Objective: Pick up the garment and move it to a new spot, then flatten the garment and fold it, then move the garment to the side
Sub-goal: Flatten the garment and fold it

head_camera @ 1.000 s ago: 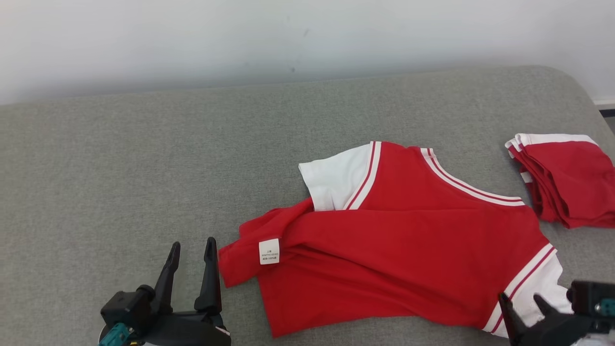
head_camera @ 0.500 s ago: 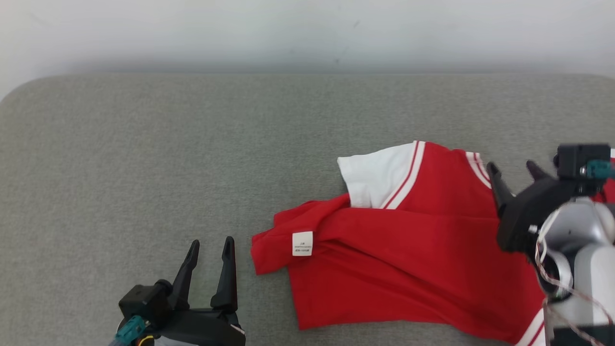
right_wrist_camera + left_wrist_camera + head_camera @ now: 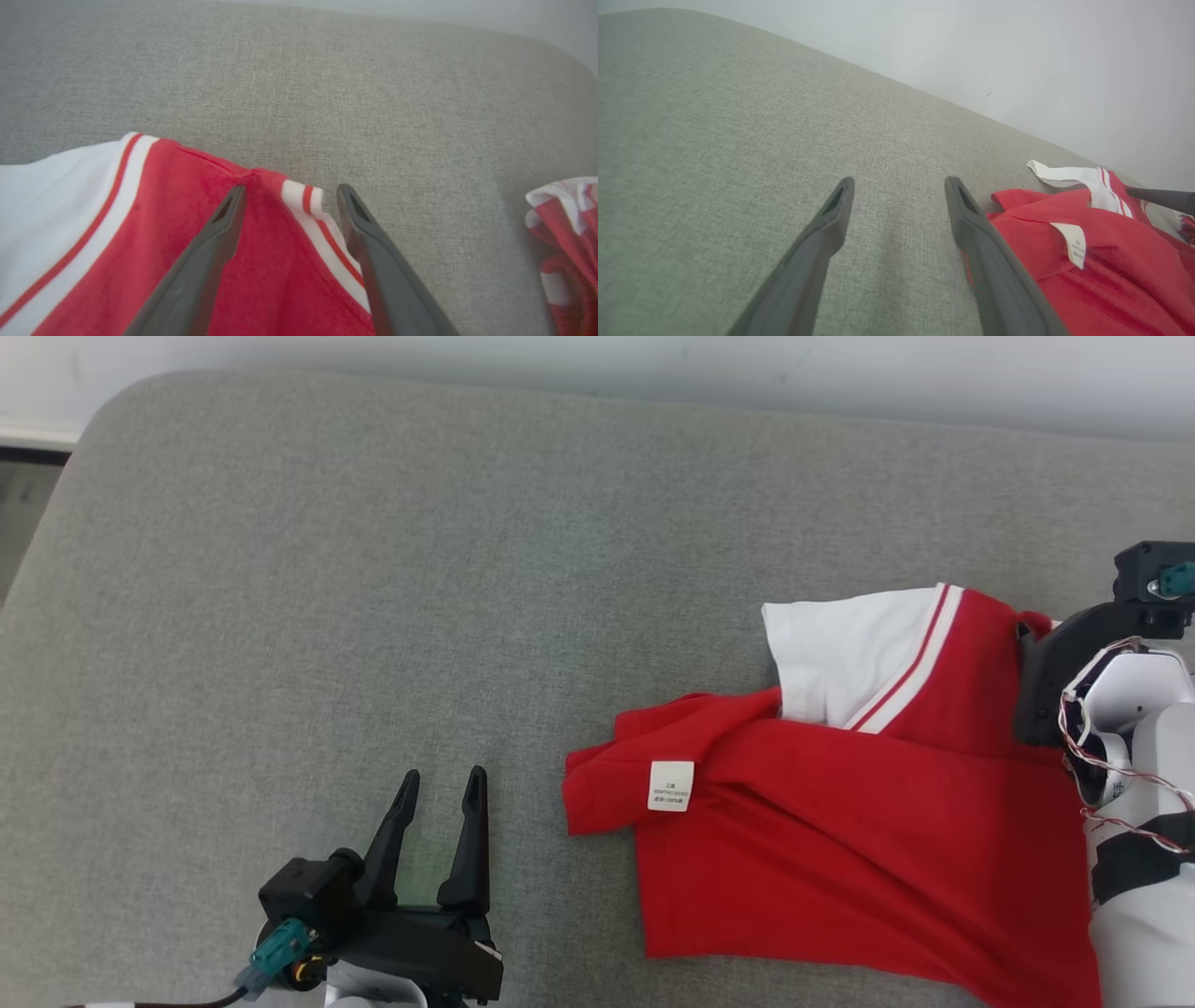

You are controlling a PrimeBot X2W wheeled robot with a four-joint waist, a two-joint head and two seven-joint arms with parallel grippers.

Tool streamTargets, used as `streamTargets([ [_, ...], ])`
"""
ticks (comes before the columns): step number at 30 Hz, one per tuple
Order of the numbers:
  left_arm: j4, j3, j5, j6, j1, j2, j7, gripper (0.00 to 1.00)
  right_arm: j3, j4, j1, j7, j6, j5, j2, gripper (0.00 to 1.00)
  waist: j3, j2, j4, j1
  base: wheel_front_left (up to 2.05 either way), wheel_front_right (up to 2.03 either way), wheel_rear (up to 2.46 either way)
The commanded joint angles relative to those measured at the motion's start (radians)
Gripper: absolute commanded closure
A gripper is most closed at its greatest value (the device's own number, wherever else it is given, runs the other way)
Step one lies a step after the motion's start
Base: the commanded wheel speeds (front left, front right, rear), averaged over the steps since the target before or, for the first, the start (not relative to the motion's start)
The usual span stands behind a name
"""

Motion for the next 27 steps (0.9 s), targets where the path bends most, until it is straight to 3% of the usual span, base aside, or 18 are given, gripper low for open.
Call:
streamTargets([
  [1,0.004,-0.003,-0.002,-0.003,-0.014,-0.003,-0.006,0.0,-0.006,0.02,-0.011,-0.004,-0.003,-0.012,0.006,0.0,0.026,-0.0001,0.024,-0.0001,0.0,0.0,0.0],
  [4,0.015,-0.011,-0.007,-0.009,-0.02,-0.006,-0.006,0.0,-0.015,0.075,-0.029,0.007,-0.003,-0.021,0.012,0.0,0.028,-0.0001,0.016,-0.0001,0.0,0.0,0.0],
  [5,0.018,-0.014,-0.009,-0.015,-0.024,-0.007,-0.005,0.0,-0.018,0.092,-0.031,0.006,-0.003,-0.023,0.014,0.5,0.028,-0.0001,0.012,-0.0001,0.0,0.0,0.0],
  [6,0.022,-0.016,-0.009,-0.016,-0.026,-0.007,-0.005,0.0,-0.019,0.105,-0.033,0.001,-0.003,-0.026,0.016,0.83,0.028,-0.0001,0.009,-0.0001,0.0,0.0,0.0],
  [7,0.026,-0.019,-0.009,-0.017,-0.027,-0.007,-0.004,0.0,-0.019,0.114,-0.035,-0.006,-0.003,-0.029,0.015,1.0,0.026,-0.0001,0.004,-0.0001,0.0,0.0,0.0],
  [13,0.037,-0.034,-0.018,-0.027,-0.037,-0.007,0.012,0.0,-0.084,0.108,-0.056,-0.077,-0.003,-0.091,0.007,1.0,0.006,-0.0001,-0.026,-0.0001,0.0,0.0,0.0],
  [21,0.023,-0.047,-0.138,-0.073,-0.057,-0.022,0.085,0.0,-0.104,0.118,-0.026,-0.097,-0.003,-0.106,0.044,1.0,-0.024,-0.0001,-0.073,-0.0001,0.0,0.0,0.0],
  [27,0.055,-0.082,-0.205,-0.078,-0.13,-0.03,0.207,0.0,-0.097,0.14,-0.028,-0.107,-0.003,-0.105,0.06,1.0,-0.037,-0.0001,-0.089,-0.0001,0.0,0.0,0.0],
])
